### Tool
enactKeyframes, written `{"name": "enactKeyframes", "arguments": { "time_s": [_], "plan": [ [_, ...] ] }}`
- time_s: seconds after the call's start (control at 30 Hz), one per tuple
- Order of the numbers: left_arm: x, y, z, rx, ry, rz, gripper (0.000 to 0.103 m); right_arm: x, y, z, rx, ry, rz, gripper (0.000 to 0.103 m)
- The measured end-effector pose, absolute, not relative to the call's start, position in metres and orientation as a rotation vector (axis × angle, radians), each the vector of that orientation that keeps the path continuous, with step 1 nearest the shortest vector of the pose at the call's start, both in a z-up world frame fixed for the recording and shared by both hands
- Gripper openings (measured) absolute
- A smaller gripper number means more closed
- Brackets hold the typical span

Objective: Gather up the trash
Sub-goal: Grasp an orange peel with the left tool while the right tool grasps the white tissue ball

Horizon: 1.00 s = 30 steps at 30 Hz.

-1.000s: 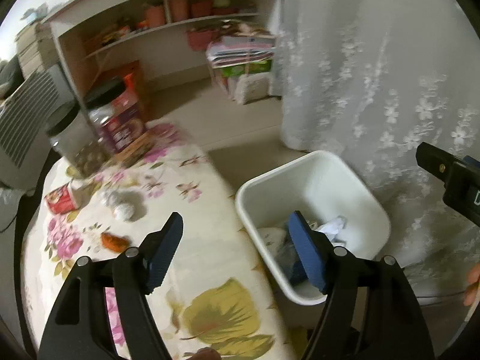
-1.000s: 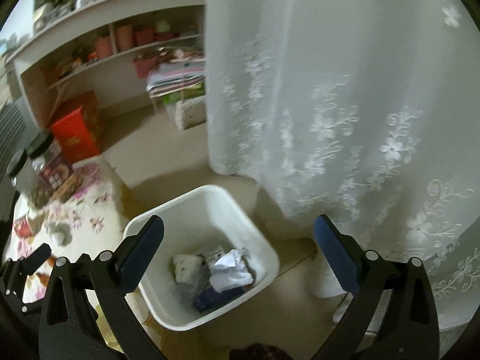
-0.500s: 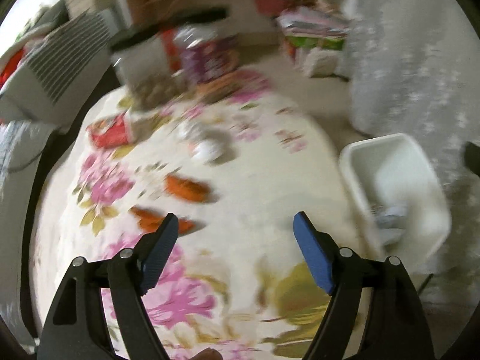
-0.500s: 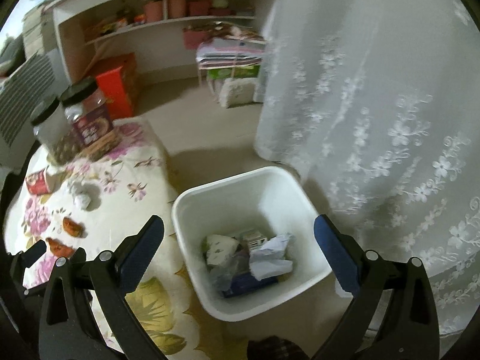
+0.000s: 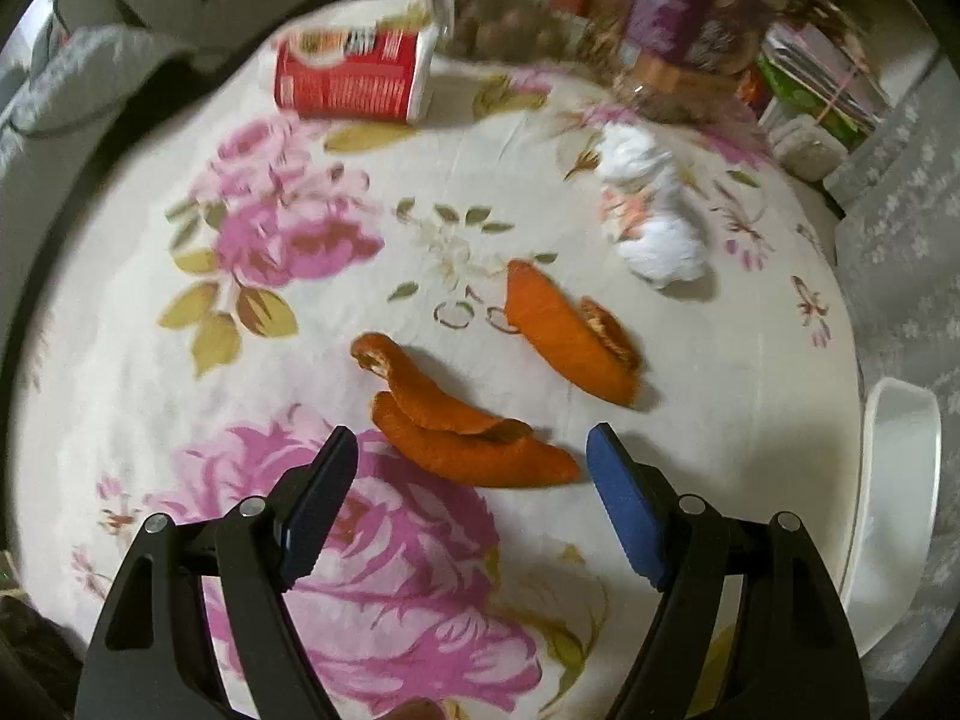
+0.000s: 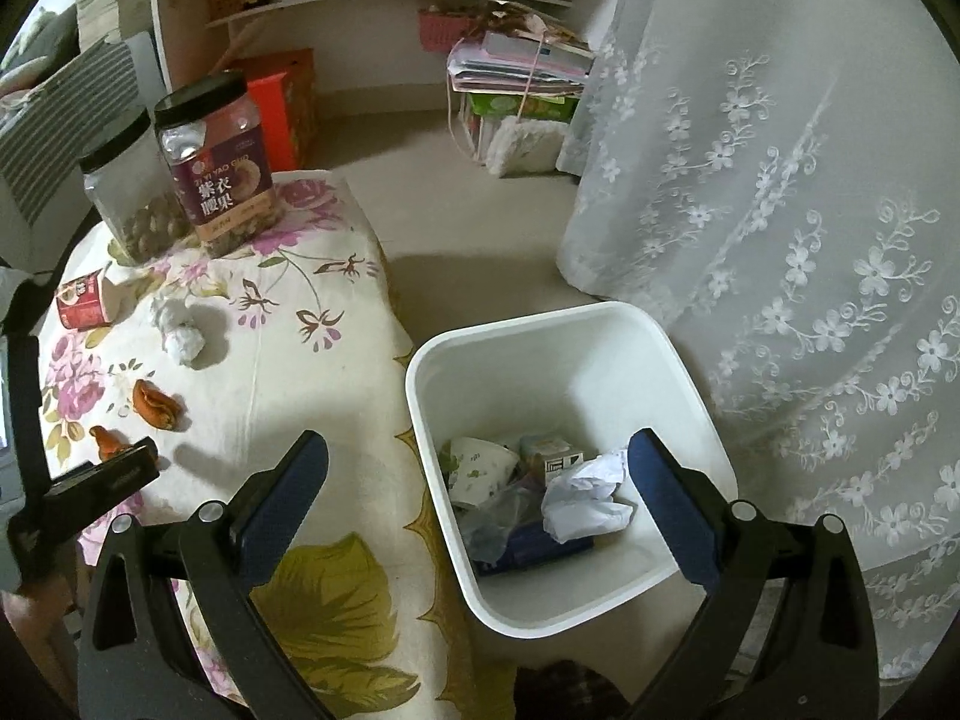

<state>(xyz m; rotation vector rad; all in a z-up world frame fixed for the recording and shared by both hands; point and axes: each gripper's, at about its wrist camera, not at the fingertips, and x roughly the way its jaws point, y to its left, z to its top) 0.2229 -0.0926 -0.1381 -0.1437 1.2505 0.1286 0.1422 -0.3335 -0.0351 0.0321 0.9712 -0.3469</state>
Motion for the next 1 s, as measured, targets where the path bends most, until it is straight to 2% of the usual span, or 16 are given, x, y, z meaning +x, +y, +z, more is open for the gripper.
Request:
{"name": "enactKeyframes", "arguments": {
  "time_s": [0.07,0.1,0.17,0.2,0.23,0.43,0.87,1.0],
  "plan": [
    [0.225,-0.091,-0.143,-0.136,1.253,0.118,0.076,0.145,-0.335,-0.035,0.071,0.967,-0.349,0.096],
    [0.224,-0.092,-0.141,-0.115,1.229,0.106,0.07,0.146,-0.335,-0.036,0.097,0.968,-0.342,0.096],
    [0.224,-0.093,-0.139,-0.089,1.215,0.069,0.067,0.153,-0.333,-0.041,0.157,0.99,-0.31,0.096],
    [0.222,-0.092,-0.138,-0.076,1.21,0.047,0.062,0.158,-0.33,-0.046,0.178,1.009,-0.285,0.096],
    [0.22,-0.091,-0.136,-0.055,1.203,0.031,0.051,0.161,-0.326,-0.05,0.183,1.022,-0.268,0.096],
    [0.202,-0.08,-0.124,0.075,1.16,-0.05,0.027,0.188,-0.283,-0.071,0.145,1.068,-0.176,0.096],
    [0.195,0.026,-0.107,-0.038,1.148,-0.005,0.022,0.271,-0.198,-0.107,0.086,1.059,0.012,0.096],
    [0.192,0.049,-0.096,-0.077,1.128,0.012,0.022,0.295,-0.182,-0.12,0.057,1.087,-0.006,0.091]
  ]
}}
